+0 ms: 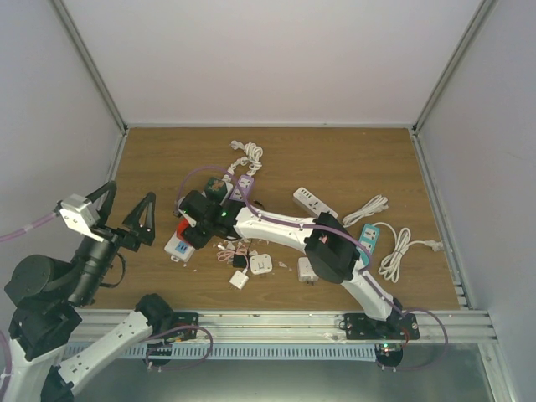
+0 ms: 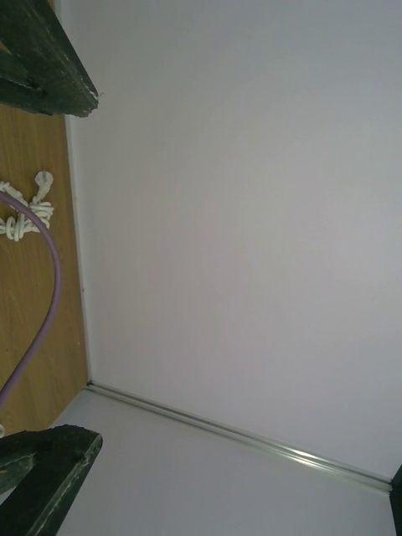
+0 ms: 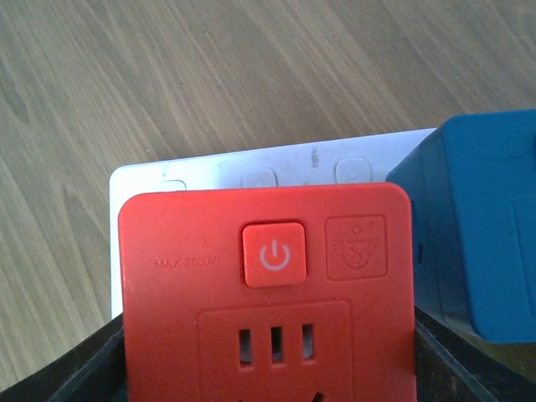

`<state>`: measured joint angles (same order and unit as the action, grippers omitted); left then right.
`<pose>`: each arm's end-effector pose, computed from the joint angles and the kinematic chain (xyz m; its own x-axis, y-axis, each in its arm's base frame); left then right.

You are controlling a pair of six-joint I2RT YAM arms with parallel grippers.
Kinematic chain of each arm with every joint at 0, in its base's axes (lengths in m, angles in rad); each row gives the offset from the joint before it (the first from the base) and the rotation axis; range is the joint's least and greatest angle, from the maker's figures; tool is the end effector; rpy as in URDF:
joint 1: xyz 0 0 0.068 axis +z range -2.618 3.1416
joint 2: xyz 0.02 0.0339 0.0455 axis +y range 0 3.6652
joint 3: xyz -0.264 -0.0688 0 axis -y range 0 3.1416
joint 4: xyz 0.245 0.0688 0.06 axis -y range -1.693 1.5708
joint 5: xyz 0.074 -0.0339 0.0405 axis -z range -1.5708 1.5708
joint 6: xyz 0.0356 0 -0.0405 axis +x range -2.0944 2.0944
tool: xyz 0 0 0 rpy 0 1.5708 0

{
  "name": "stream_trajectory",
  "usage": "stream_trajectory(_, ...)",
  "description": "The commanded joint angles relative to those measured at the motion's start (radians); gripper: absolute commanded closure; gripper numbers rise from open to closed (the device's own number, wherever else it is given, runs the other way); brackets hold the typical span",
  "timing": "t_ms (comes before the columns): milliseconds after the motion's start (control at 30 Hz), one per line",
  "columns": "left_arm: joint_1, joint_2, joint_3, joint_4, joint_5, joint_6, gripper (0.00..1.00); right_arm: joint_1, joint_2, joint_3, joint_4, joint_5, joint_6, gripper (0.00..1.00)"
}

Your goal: Insert the plug

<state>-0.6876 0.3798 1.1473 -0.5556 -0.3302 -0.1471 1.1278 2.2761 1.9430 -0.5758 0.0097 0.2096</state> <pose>0.0187 -0.0004 0.4473 0.1087 -0.2687 -0.9571 0.3754 0.9026 -0.2107 0.2188 0.4603 0.2047 -0.5182 -0.6068 -0.6028 -0.8108 0.5728 0.1204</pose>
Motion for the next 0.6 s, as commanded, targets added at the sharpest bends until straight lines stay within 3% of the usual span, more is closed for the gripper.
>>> stream_trajectory(0, 0.0, 0.015, -0.008, 0.055, -0.003, -0.008, 0.01, 0.004, 0.029, 0.023, -0.02, 0.069, -0.006, 0.66)
stream_trajectory(567, 0.001, 0.012, -0.023, 0.057, -0.003, -0.004, 0.01, 0.004, 0.072, 0.02, -0.096, 0.072, 0.018, 0.65)
